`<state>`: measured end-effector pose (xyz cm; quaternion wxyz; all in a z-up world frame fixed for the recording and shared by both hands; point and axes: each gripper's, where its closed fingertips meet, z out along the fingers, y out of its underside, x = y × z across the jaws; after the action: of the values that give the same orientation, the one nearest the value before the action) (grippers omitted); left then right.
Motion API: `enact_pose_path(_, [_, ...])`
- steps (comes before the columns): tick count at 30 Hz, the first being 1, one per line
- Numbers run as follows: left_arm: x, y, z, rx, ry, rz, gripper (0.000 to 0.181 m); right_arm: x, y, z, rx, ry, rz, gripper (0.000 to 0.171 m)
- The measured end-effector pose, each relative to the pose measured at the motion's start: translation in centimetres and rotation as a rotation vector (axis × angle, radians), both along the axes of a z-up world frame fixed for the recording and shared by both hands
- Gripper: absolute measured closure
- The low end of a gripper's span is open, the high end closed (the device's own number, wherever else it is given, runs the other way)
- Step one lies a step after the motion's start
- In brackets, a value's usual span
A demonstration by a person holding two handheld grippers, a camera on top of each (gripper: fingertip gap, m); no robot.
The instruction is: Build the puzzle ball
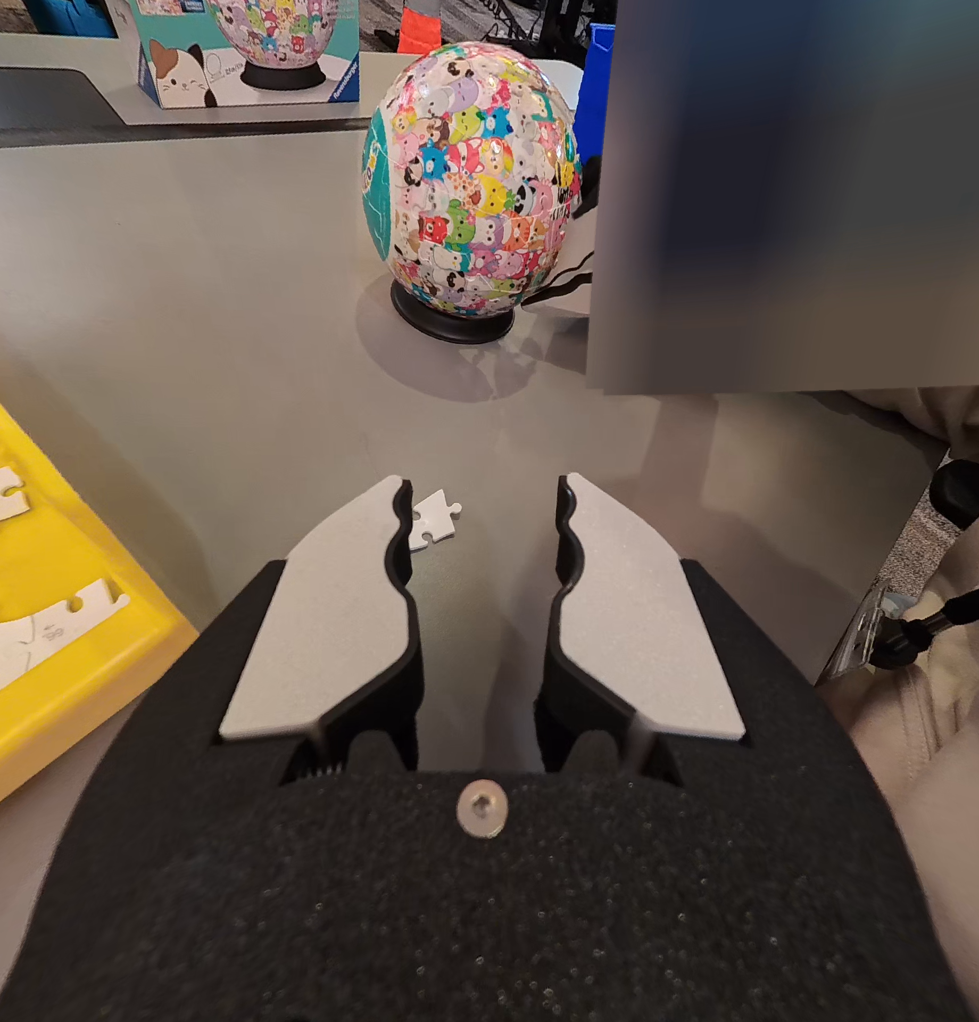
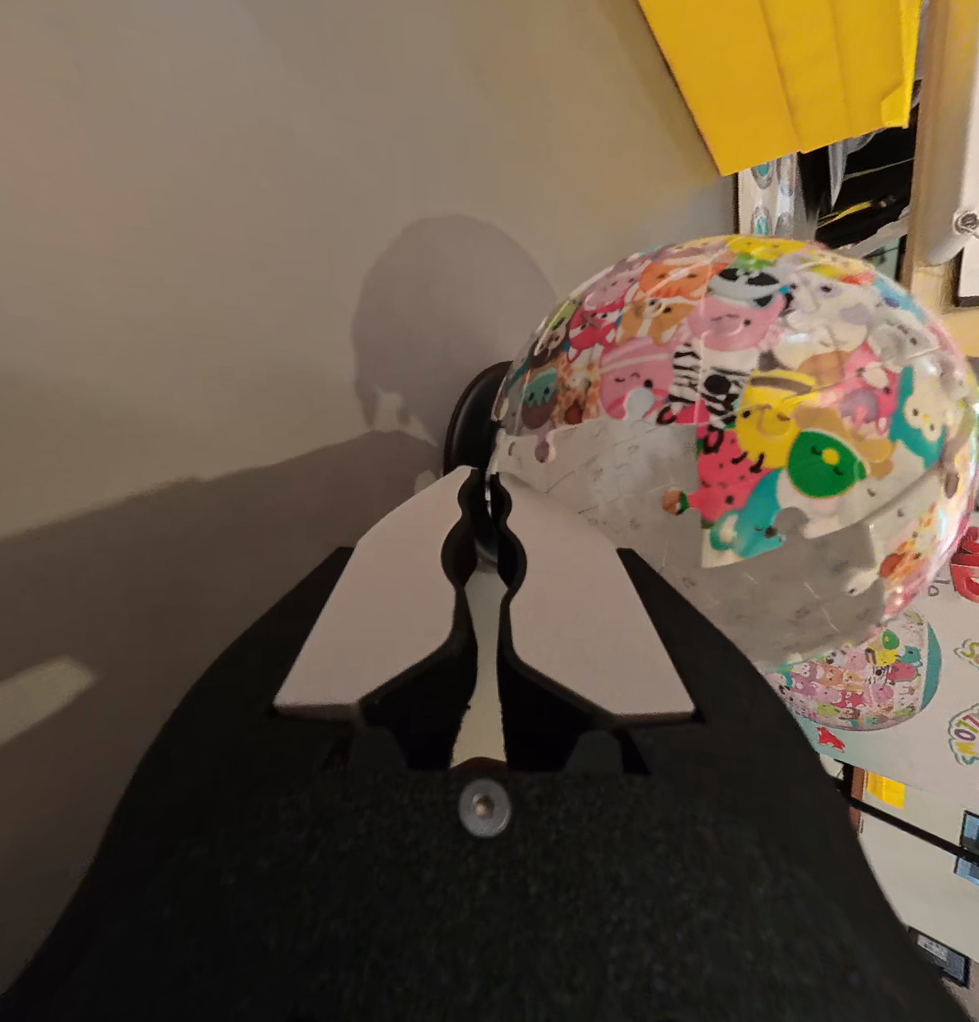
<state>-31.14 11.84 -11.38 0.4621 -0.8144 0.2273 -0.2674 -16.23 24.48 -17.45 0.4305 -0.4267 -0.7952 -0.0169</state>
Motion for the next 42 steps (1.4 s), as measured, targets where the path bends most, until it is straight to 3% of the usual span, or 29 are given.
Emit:
enact_pose_path(4, [-0.10, -0.05, 0.02, 0.002, 0.003, 0.004, 0.132, 0.02, -0.03, -0.10, 0.018, -0.039, 0.012, 0.169])
enact_pose_path(8, [-0.30, 0.03, 0.07, 0.002, -0.004, 0.011, 0.132, 0.06, -0.15, 0.41, 0.178, -0.087, 0.044, 0.169])
enact_pose_path(19, [-0.14, 0.12, -0.13, -0.005, -0.003, 0.007, 0.132, 0.03, 0.00, -0.28, 0.062, -0.100, 0.024, 0.169])
enact_pose_path(29, [-0.16, 0.14, -0.13, -0.006, -0.006, 0.006, 0.132, 0.29, 0.52, -0.28, 0.145, -0.153, 0.010, 0.169])
enact_pose_path(42, [-0.10, 0.14, -0.10, -0.006, -0.008, 0.005, 0.132, 0.21, 0.59, -0.06, 0.034, -0.139, -0.022, 0.169])
